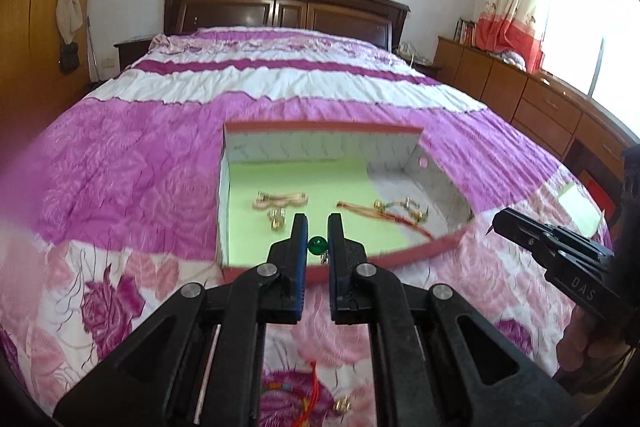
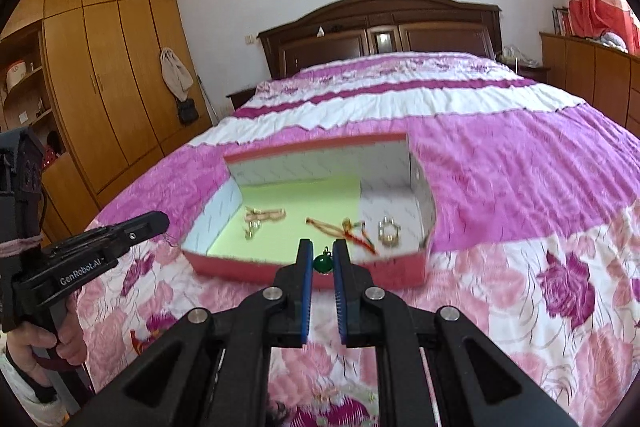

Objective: Organize jewelry
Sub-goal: 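Carry the green bead and the ring over the pink box with both grippers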

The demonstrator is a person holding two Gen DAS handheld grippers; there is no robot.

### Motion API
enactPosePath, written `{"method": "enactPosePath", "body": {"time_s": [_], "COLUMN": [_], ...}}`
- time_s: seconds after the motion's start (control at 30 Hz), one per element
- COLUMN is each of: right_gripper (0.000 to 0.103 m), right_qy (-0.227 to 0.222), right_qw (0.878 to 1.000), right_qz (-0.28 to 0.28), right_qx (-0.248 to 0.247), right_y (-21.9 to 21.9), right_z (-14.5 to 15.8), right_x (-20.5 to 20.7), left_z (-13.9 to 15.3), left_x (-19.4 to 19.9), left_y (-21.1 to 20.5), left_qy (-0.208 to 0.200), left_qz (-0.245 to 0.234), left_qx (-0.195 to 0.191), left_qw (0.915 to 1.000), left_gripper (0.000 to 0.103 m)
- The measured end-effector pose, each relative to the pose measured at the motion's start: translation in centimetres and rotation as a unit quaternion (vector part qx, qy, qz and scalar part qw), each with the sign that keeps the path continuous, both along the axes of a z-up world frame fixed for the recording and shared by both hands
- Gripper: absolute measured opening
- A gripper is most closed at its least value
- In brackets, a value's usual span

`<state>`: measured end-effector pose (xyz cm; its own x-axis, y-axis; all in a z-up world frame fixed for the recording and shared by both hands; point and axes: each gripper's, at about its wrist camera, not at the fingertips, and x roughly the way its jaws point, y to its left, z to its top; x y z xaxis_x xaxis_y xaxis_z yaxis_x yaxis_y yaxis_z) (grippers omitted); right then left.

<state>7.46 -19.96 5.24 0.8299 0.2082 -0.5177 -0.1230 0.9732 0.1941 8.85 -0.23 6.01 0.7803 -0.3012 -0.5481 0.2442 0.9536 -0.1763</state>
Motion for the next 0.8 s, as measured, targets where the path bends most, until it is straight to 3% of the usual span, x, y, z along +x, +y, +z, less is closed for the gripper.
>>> {"method": "enactPosePath", "body": {"time_s": [0.33,0.53,0.8], "right_gripper": [0.011,0.011,0.011], "right_qy": [-0.044,-0.062,-0.037], "right_qw": [0.999,0.997,0.997], "right_qz": [-0.013,-0.031,-0.047], "right_qx": [-0.011,-0.032,-0.039], "right_y": [0.2,0.0,-0.9], "right_z": [1.2,1.4,0.0], "right_x": [2.6,4.2,8.0], "left_z": [1.4,1.3,-0.2], "left_x": [2.0,2.8,5.1], "left_y": [-0.7,-1.5,-2.3], "left_qy": [-0.054,-0.097,-0.083], "left_qz": [0.012,0.025,0.027], "left_qx": [-0.012,0.016,0.028], "left_qw": [0.9984,0.9948,0.9958], "left_gripper": [0.001,0.001,0.001]}}
